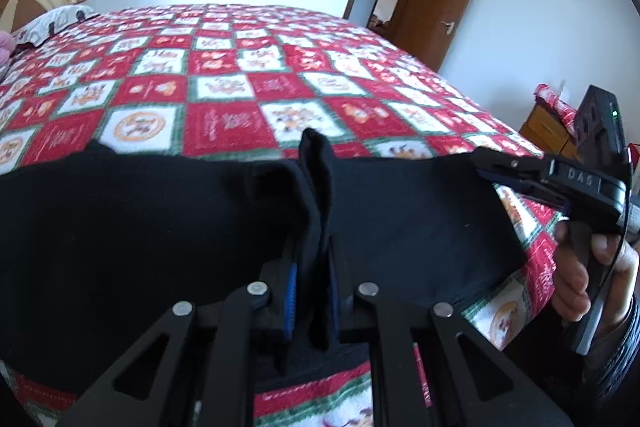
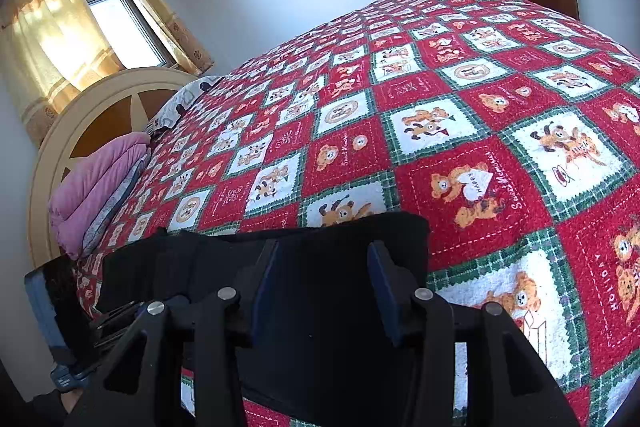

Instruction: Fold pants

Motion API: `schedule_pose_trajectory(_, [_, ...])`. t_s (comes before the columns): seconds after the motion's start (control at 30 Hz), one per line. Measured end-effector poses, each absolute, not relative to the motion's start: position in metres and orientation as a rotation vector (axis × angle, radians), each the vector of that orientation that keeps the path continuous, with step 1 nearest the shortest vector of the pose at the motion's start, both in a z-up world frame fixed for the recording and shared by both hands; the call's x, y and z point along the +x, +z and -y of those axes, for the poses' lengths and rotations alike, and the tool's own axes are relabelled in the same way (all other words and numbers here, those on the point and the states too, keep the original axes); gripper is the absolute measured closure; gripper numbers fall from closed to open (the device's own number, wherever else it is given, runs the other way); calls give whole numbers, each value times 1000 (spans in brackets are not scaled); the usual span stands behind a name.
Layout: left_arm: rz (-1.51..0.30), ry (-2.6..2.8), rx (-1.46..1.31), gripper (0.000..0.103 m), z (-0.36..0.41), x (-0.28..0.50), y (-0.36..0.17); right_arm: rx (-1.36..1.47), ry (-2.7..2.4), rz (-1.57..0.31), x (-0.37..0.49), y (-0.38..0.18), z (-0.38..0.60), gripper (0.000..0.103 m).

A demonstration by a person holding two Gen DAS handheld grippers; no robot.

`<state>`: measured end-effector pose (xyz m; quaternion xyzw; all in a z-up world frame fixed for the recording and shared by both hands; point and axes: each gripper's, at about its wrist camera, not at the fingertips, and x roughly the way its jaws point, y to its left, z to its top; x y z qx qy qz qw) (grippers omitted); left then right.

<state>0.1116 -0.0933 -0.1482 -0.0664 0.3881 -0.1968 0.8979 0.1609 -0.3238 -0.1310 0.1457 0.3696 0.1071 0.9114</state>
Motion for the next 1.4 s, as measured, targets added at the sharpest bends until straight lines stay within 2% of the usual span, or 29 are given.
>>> schedule_pose_trajectory(0.07, [-832, -392, -135, 89, 91, 116, -159, 302, 224, -766, 161, -132, 323, 56])
schedule_pose_trajectory(0.1, [-833, -391, -143, 83, 89, 118, -162, 299, 226, -772, 162, -133, 322, 56])
schedule_pose_trajectory(0.17, [-820, -397, -143, 79, 90, 118, -162, 278, 218, -781, 161, -133, 320, 56])
schedule_pose_trajectory(0.23, [-804, -402, -122, 55, 91, 115, -158, 240, 218, -771, 157, -125, 315, 56])
schedule_pose_trajectory(0.27, [-792, -402, -119, 47, 90, 113, -157, 208, 232, -758, 152, -120, 309, 56])
schedule_pose_trajectory(0.3, [-767, -391, -116, 33, 87, 109, -155, 172, 250, -747, 146, -116, 303, 56])
schedule_pose_trajectory(0.33, [-740, -377, -117, 27, 84, 105, -153, 134, 276, -739, 140, -113, 295, 56])
schedule_pose_trajectory(0.53, [-709, -323, -174, 25, 59, 105, -153, -140, 466, -785, 110, -144, 222, 56])
schedule_pose_trajectory(0.77, [-710, -264, -218, 25, 44, 108, -160, -250, 553, -816, 98, -169, 180, 57])
schedule_pose_trajectory(0.87, [-713, -255, -220, 23, 42, 108, -162, -258, 541, -842, 103, -178, 179, 65])
schedule_pose_trajectory(0.97, [-708, -250, -227, 20, 41, 107, -161, -228, 545, -868, 110, -184, 183, 83])
schedule_pose_trajectory(1.03, [-707, -248, -227, 20, 41, 107, -161, -196, 558, -879, 112, -183, 186, 91])
schedule_pose_trajectory(1.07, [-705, -247, -229, 20, 41, 106, -161, -184, 564, -881, 112, -182, 187, 99])
schedule_pose_trajectory(1.27, [-699, -239, -246, 20, 34, 107, -161, -198, 607, -848, 98, -169, 183, 101])
schedule_pose_trajectory(1.4, [-699, -244, -242, 20, 34, 107, -164, -244, 582, -885, 102, -182, 178, 101])
